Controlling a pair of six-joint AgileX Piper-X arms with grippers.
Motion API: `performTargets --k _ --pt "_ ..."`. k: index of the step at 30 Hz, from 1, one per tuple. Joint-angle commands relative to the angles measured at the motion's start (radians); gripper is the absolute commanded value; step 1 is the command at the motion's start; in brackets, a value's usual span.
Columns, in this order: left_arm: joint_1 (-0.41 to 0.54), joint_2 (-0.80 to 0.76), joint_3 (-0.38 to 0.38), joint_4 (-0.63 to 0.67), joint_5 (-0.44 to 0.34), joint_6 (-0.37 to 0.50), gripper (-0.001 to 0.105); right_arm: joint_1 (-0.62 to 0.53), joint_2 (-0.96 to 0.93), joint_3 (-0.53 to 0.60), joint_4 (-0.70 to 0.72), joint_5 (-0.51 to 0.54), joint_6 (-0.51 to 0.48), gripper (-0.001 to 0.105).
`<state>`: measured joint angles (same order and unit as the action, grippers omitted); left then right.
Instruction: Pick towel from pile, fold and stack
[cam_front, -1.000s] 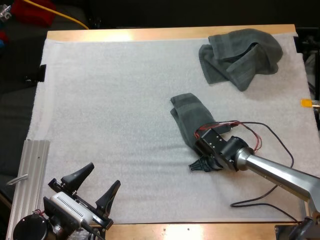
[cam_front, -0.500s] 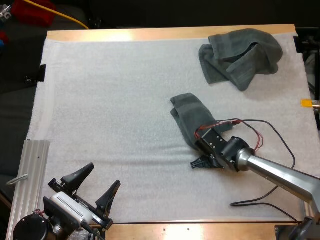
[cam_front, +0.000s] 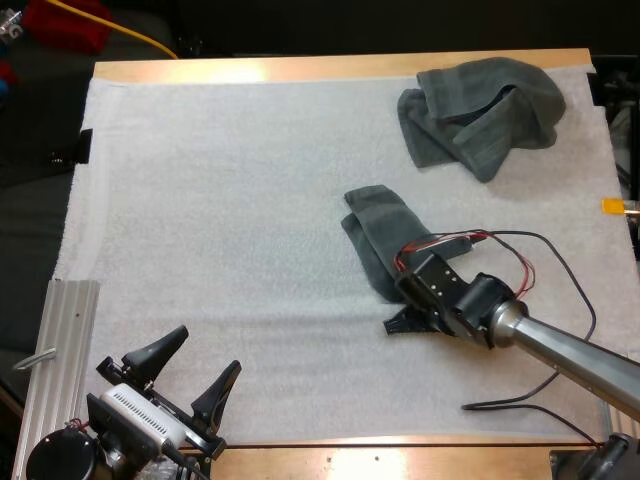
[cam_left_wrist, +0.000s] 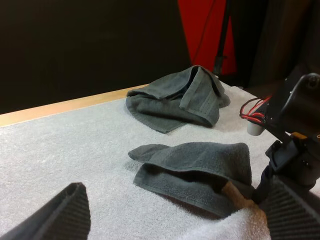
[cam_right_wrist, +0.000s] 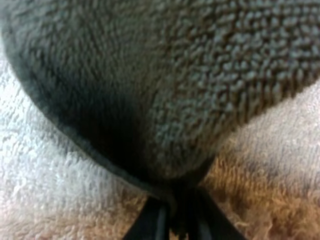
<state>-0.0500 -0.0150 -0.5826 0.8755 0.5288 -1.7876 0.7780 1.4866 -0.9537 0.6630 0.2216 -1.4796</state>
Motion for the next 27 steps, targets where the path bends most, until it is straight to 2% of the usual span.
performTargets --k 1,3,7,12,14,17,27 --pt "-0.005 -0.132 -0.002 -0.014 0.006 -0.01 0.07 -0.007 -0.011 0.002 0.008 0.009 -0.007 0.009" --pt "-0.005 -0.132 -0.002 -0.014 0.006 -0.01 0.07 -0.007 -0.011 0.002 0.008 0.005 -0.003 0.014" --pt "-0.005 -0.132 -0.002 -0.014 0.006 -0.01 0.07 -0.007 -0.011 0.002 0.008 -0.017 -0.002 0.015" --pt "-0.005 -0.132 -0.002 -0.014 0.006 -0.01 0.07 -0.007 -0.011 0.002 0.008 -0.024 0.002 0.022" --pt "-0.005 -0.132 -0.002 -0.014 0.006 -0.01 0.07 -0.007 -0.011 0.002 0.008 -0.024 0.003 0.018" --pt "-0.005 -0.132 -0.002 -0.014 0.006 -0.01 0.07 -0.007 -0.011 0.002 0.008 -0.017 0.0 0.002" --pt "-0.005 -0.132 -0.002 -0.014 0.006 -0.01 0.07 -0.005 -0.038 0.0 0.024 -0.017 -0.007 0.001"
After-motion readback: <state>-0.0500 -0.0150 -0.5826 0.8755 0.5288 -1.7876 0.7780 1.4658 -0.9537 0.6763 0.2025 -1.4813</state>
